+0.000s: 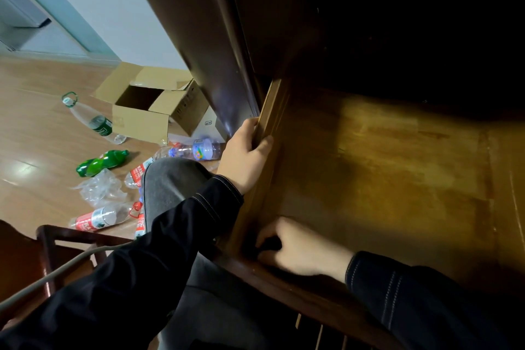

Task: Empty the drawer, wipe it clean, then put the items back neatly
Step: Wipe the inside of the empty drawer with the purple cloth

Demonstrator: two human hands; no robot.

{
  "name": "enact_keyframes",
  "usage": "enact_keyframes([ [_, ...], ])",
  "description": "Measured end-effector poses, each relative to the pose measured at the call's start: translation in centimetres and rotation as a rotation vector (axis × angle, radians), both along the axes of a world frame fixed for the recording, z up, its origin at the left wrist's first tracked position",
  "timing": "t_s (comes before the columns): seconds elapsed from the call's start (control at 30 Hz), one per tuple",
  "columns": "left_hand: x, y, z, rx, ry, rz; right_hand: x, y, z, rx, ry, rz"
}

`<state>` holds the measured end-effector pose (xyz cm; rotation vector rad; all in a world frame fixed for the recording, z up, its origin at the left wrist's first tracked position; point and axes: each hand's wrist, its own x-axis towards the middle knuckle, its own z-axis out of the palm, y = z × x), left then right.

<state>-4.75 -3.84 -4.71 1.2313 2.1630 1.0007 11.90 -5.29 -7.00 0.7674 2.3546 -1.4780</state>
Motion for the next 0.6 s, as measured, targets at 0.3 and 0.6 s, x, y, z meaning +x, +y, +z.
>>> enact_keyframes([
  [0.3, 0.3, -0.2, 0.4, -0.059, 0.119, -0.009, 0.3, 0.5, 0.5, -0.051, -0.034, 0.051],
  [0.6, 0.5, -0.2, 0.4, -0.063, 0.376, -0.034, 3.3, 1.9, 0.7, -0.244, -0.002, 0.018],
])
